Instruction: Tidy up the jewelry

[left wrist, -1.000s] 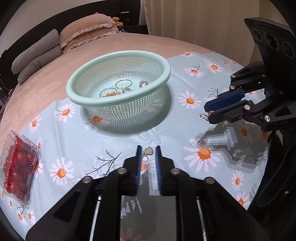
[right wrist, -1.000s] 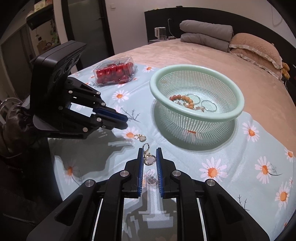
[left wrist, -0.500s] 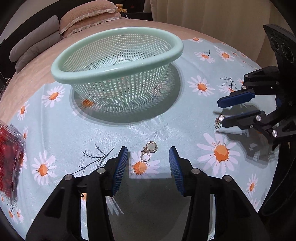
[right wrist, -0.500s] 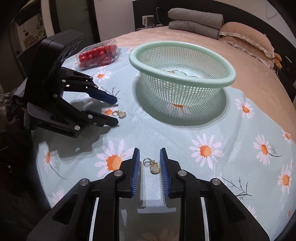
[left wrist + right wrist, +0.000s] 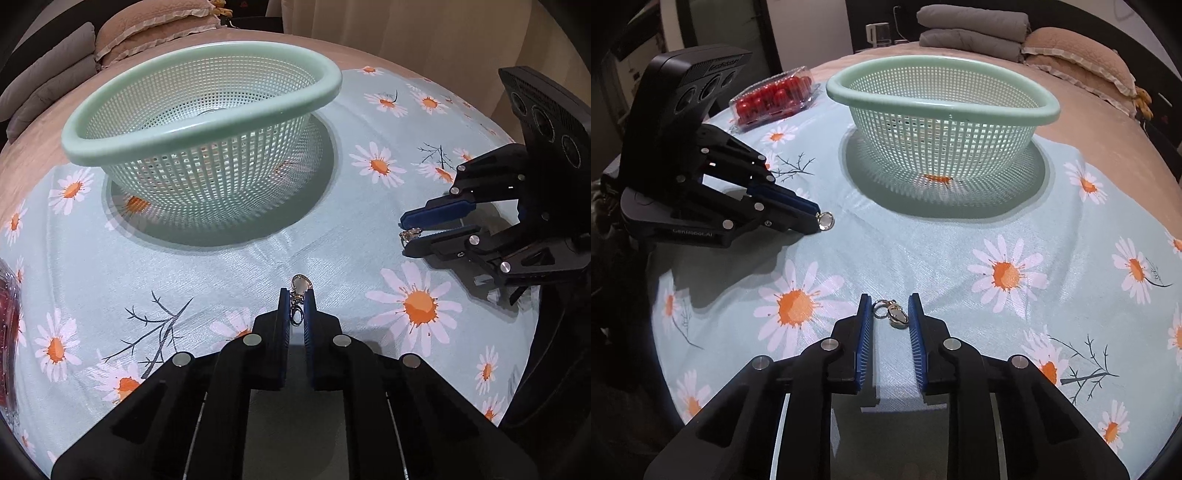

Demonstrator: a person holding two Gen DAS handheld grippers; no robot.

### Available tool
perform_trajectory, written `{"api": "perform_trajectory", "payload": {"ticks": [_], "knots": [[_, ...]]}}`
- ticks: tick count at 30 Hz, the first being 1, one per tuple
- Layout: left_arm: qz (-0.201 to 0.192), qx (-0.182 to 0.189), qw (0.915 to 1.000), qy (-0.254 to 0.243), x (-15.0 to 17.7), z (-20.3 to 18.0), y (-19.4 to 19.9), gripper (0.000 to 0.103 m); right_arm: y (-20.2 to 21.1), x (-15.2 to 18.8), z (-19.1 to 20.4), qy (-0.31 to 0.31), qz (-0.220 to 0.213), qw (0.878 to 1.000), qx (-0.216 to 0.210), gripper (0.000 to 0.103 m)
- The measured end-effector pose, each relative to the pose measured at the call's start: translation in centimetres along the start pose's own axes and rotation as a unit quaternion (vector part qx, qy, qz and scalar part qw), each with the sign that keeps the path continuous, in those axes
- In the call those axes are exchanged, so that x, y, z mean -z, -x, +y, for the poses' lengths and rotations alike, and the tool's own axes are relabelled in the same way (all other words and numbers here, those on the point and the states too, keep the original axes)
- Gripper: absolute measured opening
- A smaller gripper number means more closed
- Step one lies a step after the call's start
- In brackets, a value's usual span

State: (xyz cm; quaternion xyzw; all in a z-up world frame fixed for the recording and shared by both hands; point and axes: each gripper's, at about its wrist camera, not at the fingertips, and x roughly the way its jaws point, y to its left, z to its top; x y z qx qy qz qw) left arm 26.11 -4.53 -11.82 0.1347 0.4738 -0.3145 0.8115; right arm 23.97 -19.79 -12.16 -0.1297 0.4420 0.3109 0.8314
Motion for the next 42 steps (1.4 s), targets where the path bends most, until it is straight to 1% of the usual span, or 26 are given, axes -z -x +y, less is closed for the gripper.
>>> {"api": "perform_trajectory", "payload": {"ticks": [1,5,7,9,14,18,21,26,31,36,39,42], "knots": [[0.001,-0.001,1.0000,-0.002,0.0,-0.1,0.1,0.007,0.1,0.0,0.1,0.002,0.000,1.000,-0.002,0.015],[0.003,-0.006,1.0000,-0.004,0.0,-0.2,0.7,0.006,0.8,0.0,0.7,0.017,0.006,1.000,-0.007,0.014],[0.000,-0.010,0.9999,-0.004,0.0,-0.1,1.2,0.003,1.4,-0.1,1.1,0.022,0.003,1.000,-0.006,0.014],[-0.004,-0.011,0.9999,-0.004,-0.1,-0.1,1.8,0.003,2.4,-0.1,1.2,0.025,-0.005,1.000,-0.005,0.014],[-0.026,-0.013,0.9995,-0.014,-0.3,-0.6,4.3,0.003,5.3,-0.5,1.6,0.033,-0.033,0.999,0.003,0.014],[-0.055,-0.014,0.9978,-0.034,-0.7,-1.3,7.0,0.003,7.5,-1.1,2.0,0.046,-0.046,0.998,0.012,0.014],[-0.072,-0.027,0.9960,-0.047,-1.5,-1.5,8.9,0.003,8.7,-2.1,2.3,0.056,-0.054,0.997,0.019,0.014],[-0.086,-0.048,0.9935,-0.056,-2.7,-0.9,11.0,0.003,10.0,-3.6,2.7,0.071,-0.063,0.995,0.026,0.014],[-0.096,-0.054,0.9918,-0.065,-4.0,0.0,12.0,0.003,10.8,-5.6,2.8,0.089,-0.071,0.993,0.034,0.014],[-0.107,-0.063,0.9901,-0.066,-5.7,1.1,12.4,0.003,10.6,-8.2,2.0,0.094,-0.083,0.991,0.039,0.014],[-0.109,-0.061,0.9901,-0.064,-6.9,2.0,12.0,0.003,9.9,-9.6,1.1,0.093,-0.086,0.991,0.035,0.014],[-0.100,-0.060,0.9907,-0.070,-7.8,2.7,10.8,0.003,8.4,-10.6,0.2,0.090,-0.081,0.992,0.025,0.015]]}}
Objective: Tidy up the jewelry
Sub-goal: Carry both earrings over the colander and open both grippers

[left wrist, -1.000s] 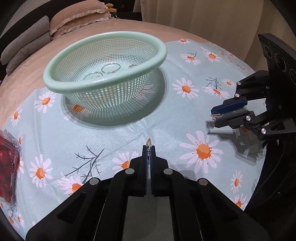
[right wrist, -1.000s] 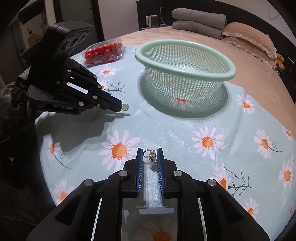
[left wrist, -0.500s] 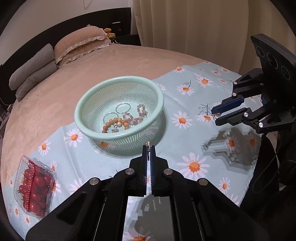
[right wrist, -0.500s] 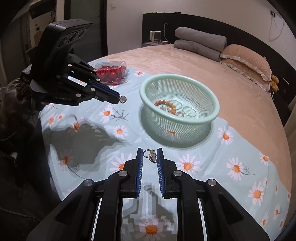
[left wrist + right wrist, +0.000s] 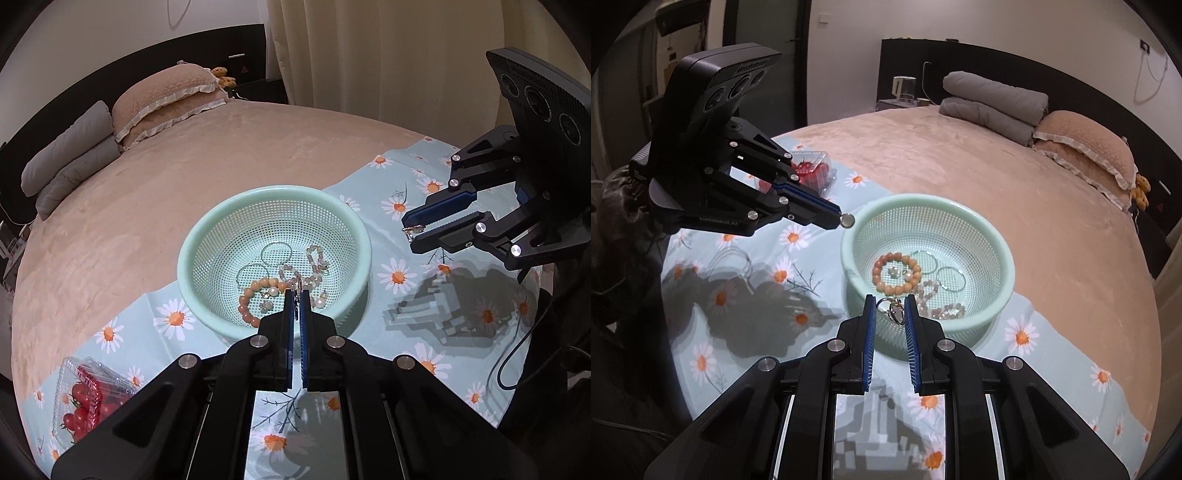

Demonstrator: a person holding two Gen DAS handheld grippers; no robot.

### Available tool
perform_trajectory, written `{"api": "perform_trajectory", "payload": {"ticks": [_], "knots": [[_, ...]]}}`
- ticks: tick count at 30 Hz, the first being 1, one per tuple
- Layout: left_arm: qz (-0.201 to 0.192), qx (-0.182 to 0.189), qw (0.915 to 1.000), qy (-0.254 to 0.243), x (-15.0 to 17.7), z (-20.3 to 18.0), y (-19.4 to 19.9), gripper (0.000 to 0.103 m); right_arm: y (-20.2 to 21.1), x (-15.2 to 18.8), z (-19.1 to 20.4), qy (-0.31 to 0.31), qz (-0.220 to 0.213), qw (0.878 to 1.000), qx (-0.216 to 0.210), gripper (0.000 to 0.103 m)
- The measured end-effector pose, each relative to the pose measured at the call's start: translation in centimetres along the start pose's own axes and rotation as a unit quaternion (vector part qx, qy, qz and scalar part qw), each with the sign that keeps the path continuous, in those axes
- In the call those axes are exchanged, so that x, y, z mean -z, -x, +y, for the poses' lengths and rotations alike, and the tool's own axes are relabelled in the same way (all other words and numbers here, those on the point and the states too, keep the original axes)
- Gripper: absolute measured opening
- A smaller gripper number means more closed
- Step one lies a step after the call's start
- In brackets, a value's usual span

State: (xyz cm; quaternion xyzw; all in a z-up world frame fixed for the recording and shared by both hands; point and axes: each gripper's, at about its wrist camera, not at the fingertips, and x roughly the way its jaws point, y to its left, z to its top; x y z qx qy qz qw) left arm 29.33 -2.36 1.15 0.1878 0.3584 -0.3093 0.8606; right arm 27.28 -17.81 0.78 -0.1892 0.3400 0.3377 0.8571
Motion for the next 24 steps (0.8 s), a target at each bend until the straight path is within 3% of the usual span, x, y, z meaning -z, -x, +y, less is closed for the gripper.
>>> {"api": "perform_trajectory", "payload": {"ticks": [11,15,17,19,20,21,24], "knots": [[0.044,0.001,0.9990,-0.007,-0.2,2.4,-5.9,0.003,-5.9,-0.8,-4.0,-0.019,0.000,1.000,-0.014,0.015],[0.049,-0.006,0.9987,-0.007,-0.2,2.8,-7.1,0.004,-7.4,-0.8,-4.8,-0.024,0.003,1.000,0.005,0.016],[0.041,-0.018,0.9990,-0.005,-0.3,2.8,-7.1,0.022,-7.5,-0.5,-5.3,-0.031,-0.007,0.999,0.022,0.025],[0.019,-0.047,0.9987,0.000,-0.4,2.7,-6.5,0.090,-7.2,-0.1,-5.7,-0.042,-0.020,0.998,0.041,0.055],[0.003,-0.066,0.9978,0.001,-0.4,2.7,-6.0,0.096,-6.9,0.1,-5.8,-0.048,-0.025,0.997,0.050,0.063],[-0.008,-0.071,0.9975,0.004,-0.4,2.7,-5.4,0.095,-6.5,0.3,-5.9,-0.057,-0.031,0.996,0.059,0.075],[-0.015,-0.074,0.9970,0.021,-0.2,2.7,-4.2,0.097,-5.6,0.3,-5.5,-0.074,-0.054,0.994,0.060,0.084]]}}
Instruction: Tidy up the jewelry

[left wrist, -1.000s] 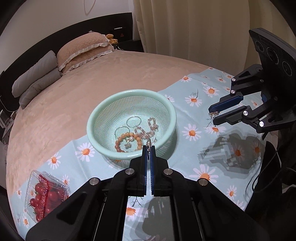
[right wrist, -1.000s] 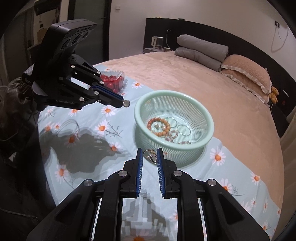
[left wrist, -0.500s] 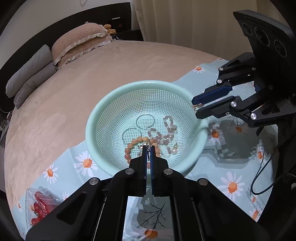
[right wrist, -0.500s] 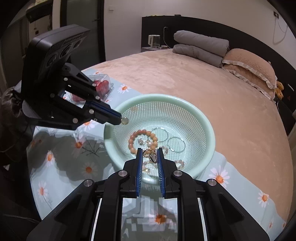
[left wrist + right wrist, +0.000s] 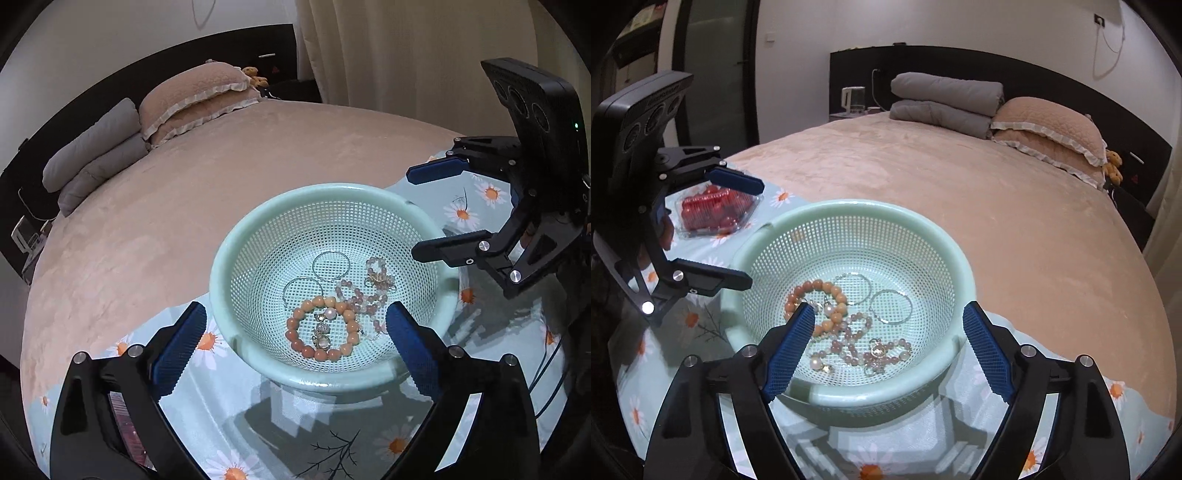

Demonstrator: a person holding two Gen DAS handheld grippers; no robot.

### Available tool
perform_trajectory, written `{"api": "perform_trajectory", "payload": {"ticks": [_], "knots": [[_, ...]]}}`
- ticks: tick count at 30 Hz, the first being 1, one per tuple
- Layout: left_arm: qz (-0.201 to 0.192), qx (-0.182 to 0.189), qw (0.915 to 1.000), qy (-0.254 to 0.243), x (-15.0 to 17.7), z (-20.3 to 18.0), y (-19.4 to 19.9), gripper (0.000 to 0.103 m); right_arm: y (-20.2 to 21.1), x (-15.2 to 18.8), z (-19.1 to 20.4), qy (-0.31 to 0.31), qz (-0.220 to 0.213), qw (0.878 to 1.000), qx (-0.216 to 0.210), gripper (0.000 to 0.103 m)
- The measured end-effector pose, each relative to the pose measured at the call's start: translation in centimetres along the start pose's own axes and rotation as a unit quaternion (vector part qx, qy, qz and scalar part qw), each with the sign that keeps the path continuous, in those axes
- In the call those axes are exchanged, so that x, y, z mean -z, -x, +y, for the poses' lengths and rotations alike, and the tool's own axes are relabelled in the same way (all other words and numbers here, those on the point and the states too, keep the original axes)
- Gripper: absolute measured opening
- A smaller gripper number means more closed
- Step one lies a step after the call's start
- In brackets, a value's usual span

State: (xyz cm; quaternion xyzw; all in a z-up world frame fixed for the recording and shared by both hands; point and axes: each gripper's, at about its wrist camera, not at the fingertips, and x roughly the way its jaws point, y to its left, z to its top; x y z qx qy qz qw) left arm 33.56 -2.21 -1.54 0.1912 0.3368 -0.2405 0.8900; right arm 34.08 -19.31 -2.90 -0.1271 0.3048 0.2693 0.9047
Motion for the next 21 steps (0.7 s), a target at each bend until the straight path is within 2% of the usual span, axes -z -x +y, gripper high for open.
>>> {"api": "perform_trajectory", "payload": {"ticks": [5,10,12,16,21], "knots": [[-0.001,-0.050,0.9985,0.021,0.7,-0.2,1.9,0.097,1.5,-0.7,1.3,-0.012,-0.030,0.999,0.025,0.087],[-0.010,-0.070,0.9931,0.093,2.4,0.4,4.4,0.097,3.1,-0.6,3.0,-0.012,-0.035,0.998,0.050,0.090],[-0.012,-0.069,0.9881,0.137,3.3,1.0,5.2,0.097,3.9,0.0,3.9,-0.009,-0.033,0.998,0.054,0.090],[0.002,-0.064,0.9725,0.224,5.8,1.3,6.1,0.097,5.2,1.6,5.8,-0.019,-0.037,0.998,0.057,0.091],[0.004,-0.095,0.9616,0.258,9.4,-0.7,7.1,0.097,6.0,4.3,8.4,-0.017,-0.018,0.998,0.066,0.091]]}}
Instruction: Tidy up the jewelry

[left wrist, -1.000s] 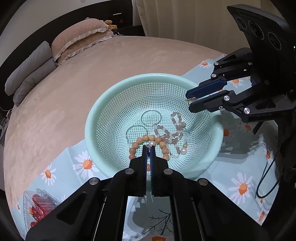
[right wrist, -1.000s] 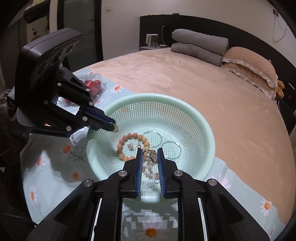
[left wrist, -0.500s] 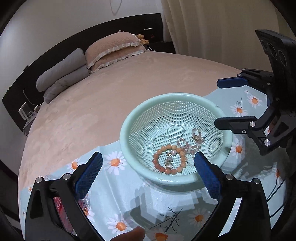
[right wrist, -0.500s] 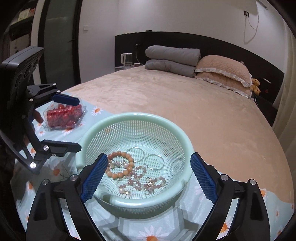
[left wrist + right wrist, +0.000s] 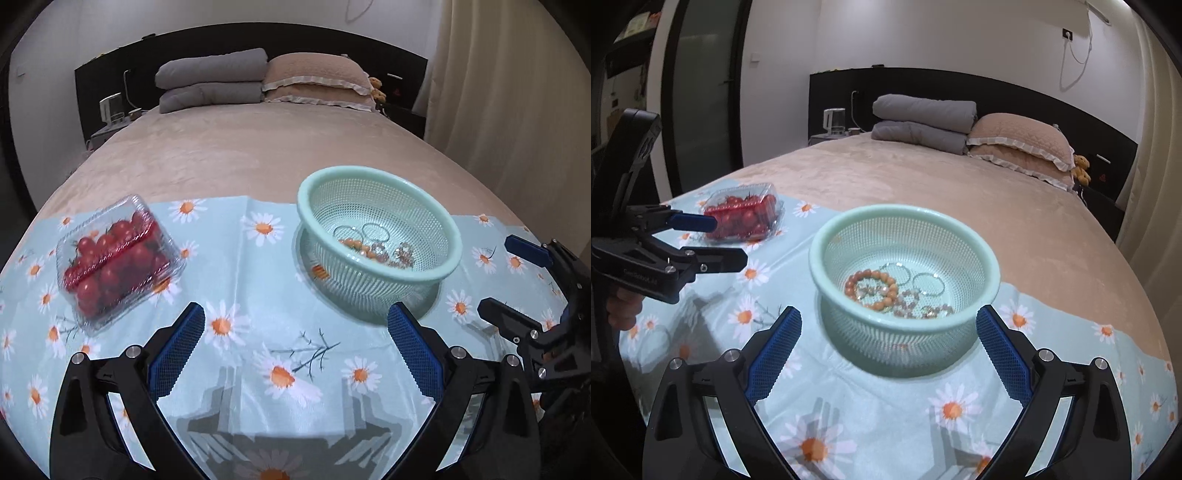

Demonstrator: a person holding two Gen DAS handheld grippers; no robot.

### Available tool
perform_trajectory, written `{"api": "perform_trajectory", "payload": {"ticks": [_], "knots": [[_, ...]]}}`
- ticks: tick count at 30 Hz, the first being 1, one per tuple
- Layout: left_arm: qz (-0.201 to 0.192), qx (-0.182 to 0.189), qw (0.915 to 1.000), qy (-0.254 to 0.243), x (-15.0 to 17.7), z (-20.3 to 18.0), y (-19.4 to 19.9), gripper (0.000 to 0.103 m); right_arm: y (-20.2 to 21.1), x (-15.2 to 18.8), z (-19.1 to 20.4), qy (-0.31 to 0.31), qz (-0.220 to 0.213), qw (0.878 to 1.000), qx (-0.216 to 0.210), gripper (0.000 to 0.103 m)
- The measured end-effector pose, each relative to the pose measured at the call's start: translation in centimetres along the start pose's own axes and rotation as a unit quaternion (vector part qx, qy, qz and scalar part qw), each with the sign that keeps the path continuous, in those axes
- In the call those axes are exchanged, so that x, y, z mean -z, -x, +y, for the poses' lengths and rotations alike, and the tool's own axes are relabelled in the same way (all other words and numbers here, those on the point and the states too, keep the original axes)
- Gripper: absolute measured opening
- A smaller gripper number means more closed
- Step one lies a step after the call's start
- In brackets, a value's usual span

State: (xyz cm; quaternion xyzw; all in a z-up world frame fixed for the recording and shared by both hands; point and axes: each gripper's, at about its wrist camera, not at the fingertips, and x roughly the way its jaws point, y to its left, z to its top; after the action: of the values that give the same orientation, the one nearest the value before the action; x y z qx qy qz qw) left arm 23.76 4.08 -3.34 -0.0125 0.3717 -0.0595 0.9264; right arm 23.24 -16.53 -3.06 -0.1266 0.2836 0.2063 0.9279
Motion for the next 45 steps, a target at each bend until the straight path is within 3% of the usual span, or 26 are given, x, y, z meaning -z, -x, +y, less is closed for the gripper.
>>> {"api": "perform_trajectory", "payload": {"ticks": [8,12,16,18,23,26,28,37,41,45], "knots": [[0.028,-0.065,0.9973,-0.017,6.6,-1.8,2.1,0.097,3.2,4.8,2.7,-0.060,-0.015,0.997,0.037,0.095],[0.022,-0.060,0.9980,0.001,8.5,-2.1,4.3,0.097,3.7,7.1,3.0,-0.114,0.035,0.991,0.056,0.095],[0.042,-0.026,0.9983,0.031,9.8,-1.9,5.4,0.097,5.0,8.6,3.4,-0.155,0.051,0.984,0.068,0.095],[0.031,-0.037,0.9985,0.025,10.1,-2.3,6.5,0.097,5.9,9.0,3.7,-0.166,0.053,0.982,0.071,0.095],[0.011,-0.063,0.9980,-0.002,10.5,-3.3,9.7,0.097,8.4,9.2,5.3,-0.142,0.045,0.981,0.126,0.095],[-0.006,-0.061,0.9981,0.005,10.8,-3.3,11.7,0.097,9.9,9.1,5.6,-0.164,0.039,0.979,0.113,0.095],[-0.016,-0.078,0.9968,0.000,11.1,-3.5,12.8,0.097,10.6,9.1,5.8,-0.173,0.038,0.978,0.107,0.095],[-0.017,-0.118,0.9926,-0.022,12.2,-4.9,14.6,0.097,12.3,8.6,7.8,-0.135,0.024,0.981,0.140,0.095],[-0.023,-0.114,0.9931,-0.018,12.2,-4.9,15.0,0.097,13.2,8.5,8.5,-0.116,0.019,0.982,0.148,0.095],[-0.017,-0.086,0.9961,-0.003,12.5,-4.6,15.0,0.097,14.7,8.5,9.1,-0.109,0.000,0.983,0.151,0.095]]}}
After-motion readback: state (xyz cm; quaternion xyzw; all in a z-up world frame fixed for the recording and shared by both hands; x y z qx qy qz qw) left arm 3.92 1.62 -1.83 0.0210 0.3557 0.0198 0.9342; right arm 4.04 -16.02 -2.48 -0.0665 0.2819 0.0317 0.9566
